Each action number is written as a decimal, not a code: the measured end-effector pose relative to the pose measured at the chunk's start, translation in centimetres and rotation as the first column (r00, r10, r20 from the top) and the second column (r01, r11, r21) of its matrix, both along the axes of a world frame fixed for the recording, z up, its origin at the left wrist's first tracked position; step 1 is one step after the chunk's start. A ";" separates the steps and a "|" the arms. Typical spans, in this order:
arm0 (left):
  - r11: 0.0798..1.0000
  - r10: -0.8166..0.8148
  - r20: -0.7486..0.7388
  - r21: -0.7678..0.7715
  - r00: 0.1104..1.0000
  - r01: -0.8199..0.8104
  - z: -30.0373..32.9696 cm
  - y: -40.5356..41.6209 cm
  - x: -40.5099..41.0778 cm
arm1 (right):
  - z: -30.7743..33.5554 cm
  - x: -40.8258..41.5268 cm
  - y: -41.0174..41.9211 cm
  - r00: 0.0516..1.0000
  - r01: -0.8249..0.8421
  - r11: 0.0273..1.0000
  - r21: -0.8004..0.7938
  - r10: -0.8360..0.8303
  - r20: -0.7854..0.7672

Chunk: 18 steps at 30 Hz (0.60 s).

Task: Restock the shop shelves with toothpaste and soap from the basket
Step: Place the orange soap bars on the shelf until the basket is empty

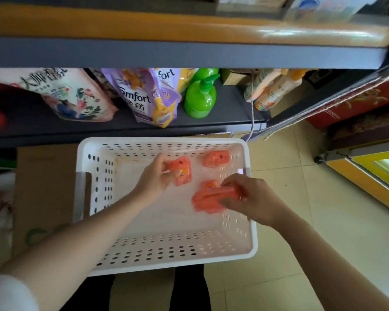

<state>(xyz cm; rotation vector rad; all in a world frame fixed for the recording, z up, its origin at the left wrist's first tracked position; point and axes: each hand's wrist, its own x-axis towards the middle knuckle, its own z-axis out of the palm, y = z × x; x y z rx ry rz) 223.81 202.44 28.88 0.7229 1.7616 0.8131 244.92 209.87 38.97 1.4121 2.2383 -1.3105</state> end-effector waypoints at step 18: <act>0.981 0.125 0.404 0.088 0.906 -0.174 21.6 -2.2 -10.9 | 9.8 -11.5 0.8 0.593 0.143 0.463 -0.875 -0.748 -0.299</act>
